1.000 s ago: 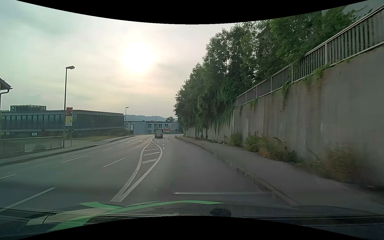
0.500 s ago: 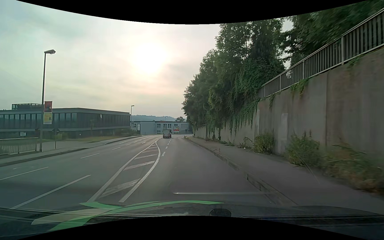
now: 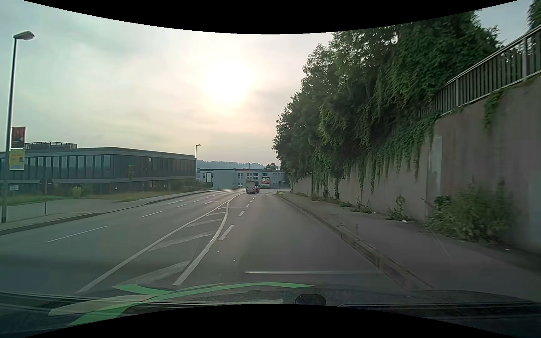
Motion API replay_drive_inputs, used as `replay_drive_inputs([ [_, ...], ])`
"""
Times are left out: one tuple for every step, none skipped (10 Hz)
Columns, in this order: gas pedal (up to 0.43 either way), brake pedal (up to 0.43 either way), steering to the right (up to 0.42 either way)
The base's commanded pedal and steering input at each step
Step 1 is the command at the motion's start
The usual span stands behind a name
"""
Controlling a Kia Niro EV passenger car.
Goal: Follow the waypoints while adhering to traffic rules and regulations
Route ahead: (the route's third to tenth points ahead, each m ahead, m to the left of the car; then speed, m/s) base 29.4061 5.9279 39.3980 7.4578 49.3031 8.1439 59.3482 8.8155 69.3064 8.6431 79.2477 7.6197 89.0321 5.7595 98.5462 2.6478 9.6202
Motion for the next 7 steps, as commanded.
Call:
replay_drive_inputs([
  [0.110, 0.000, -0.066],
  [0.098, 0.000, -0.067],
  [0.098, 0.000, -0.067],
  [0.098, 0.000, -0.066],
  [0.098, 0.000, -0.067],
  [0.098, 0.000, -0.064],
  [0.098, 0.000, -0.058],
])
